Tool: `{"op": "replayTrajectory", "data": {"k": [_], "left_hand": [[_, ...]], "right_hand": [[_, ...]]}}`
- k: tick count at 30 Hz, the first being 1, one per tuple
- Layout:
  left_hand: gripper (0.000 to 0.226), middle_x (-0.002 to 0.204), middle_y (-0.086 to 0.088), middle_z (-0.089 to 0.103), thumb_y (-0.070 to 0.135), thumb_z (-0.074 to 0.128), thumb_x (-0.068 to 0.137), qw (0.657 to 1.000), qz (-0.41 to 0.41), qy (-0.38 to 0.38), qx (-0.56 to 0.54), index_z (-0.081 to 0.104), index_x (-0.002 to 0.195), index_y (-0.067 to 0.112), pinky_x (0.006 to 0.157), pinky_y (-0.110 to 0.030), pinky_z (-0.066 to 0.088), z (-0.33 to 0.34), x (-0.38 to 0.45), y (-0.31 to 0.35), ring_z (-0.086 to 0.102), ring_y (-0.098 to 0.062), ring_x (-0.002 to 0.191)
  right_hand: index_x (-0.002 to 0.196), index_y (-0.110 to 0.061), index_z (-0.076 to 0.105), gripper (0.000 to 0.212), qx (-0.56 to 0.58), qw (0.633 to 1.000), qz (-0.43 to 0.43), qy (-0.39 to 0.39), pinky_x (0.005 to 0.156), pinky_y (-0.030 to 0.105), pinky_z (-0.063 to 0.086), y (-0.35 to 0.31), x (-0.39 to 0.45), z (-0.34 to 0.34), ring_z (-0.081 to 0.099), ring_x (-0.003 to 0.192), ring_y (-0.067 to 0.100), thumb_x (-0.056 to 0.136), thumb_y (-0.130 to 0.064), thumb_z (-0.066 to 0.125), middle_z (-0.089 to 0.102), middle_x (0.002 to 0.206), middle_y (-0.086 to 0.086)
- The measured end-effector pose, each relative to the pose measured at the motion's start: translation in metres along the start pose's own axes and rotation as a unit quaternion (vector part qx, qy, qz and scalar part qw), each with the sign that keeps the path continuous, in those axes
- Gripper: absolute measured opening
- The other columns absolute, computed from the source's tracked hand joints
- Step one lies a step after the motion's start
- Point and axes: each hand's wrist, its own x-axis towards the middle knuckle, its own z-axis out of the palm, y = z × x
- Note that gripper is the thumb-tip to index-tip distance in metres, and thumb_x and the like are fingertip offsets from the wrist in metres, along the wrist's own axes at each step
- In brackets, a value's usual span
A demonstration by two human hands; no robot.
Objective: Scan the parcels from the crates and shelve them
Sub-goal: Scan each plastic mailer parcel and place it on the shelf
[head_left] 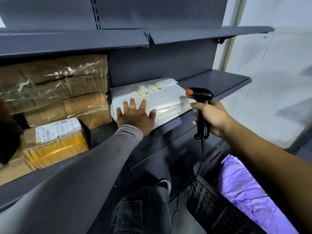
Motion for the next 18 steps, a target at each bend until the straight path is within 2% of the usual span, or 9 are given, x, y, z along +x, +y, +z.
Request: {"op": "replayTrajectory", "data": {"k": [5,7,10,13,16,18], "left_hand": [[0.071,0.174,-0.008,0.004,0.070,0.018,0.102,0.999,0.039,-0.003,-0.035,0.017,0.165,0.037,0.128,-0.054,0.003,-0.012,-0.038,0.019,0.002,-0.033,0.160],[0.069,0.174,-0.009,0.008,0.069,0.021,0.102,0.997,0.067,0.009,-0.042,0.022,0.164,0.037,0.127,-0.054,0.004,-0.009,-0.054,0.030,0.005,-0.033,0.160],[0.068,0.173,-0.011,0.012,0.068,0.026,0.102,0.992,0.112,0.021,-0.047,0.027,0.162,0.037,0.127,-0.053,0.006,0.000,-0.078,0.053,0.009,-0.034,0.159],[0.069,0.174,-0.011,0.007,0.069,0.022,0.102,0.987,0.154,-0.016,-0.052,0.021,0.164,0.039,0.127,-0.052,0.004,0.006,-0.101,0.083,0.005,-0.034,0.159],[0.070,0.175,-0.008,0.002,0.071,0.018,0.102,0.977,0.200,-0.051,-0.059,0.016,0.165,0.040,0.128,-0.052,0.001,0.011,-0.122,0.118,0.000,-0.032,0.160],[0.070,0.175,-0.007,-0.001,0.071,0.016,0.101,0.969,0.232,-0.063,-0.062,0.013,0.165,0.041,0.128,-0.053,0.002,0.016,-0.135,0.140,-0.002,-0.031,0.160]], "right_hand": [[0.121,-0.008,0.063,0.029,0.017,1.000,0.009,0.003,0.053,0.029,0.057,-0.012,-0.045,-0.012,0.055,0.086,0.024,0.095,-0.016,0.072,0.050,0.085,0.010],[0.115,-0.010,0.066,0.023,0.012,1.000,0.010,0.004,0.054,0.031,0.056,-0.013,-0.063,-0.023,0.055,0.086,0.025,0.094,-0.016,0.073,0.049,0.089,0.011],[0.102,-0.014,0.066,0.008,-0.005,1.000,0.008,0.021,0.056,0.032,0.057,-0.012,-0.092,-0.048,0.057,0.082,0.024,0.095,-0.015,0.071,0.051,0.082,0.008],[0.103,-0.010,0.064,0.010,-0.024,0.998,0.012,0.049,0.056,0.034,0.056,-0.012,-0.120,-0.082,0.057,0.076,0.025,0.095,-0.013,0.070,0.050,0.079,0.007],[0.094,-0.006,0.061,0.008,-0.047,0.995,0.023,0.081,0.058,0.037,0.055,-0.008,-0.146,-0.121,0.056,0.055,0.021,0.096,-0.010,0.068,0.051,0.061,0.005],[0.090,-0.006,0.061,0.010,-0.063,0.991,0.031,0.112,0.058,0.036,0.055,-0.003,-0.160,-0.147,0.058,0.056,0.021,0.096,-0.009,0.069,0.055,0.063,0.006]]}}
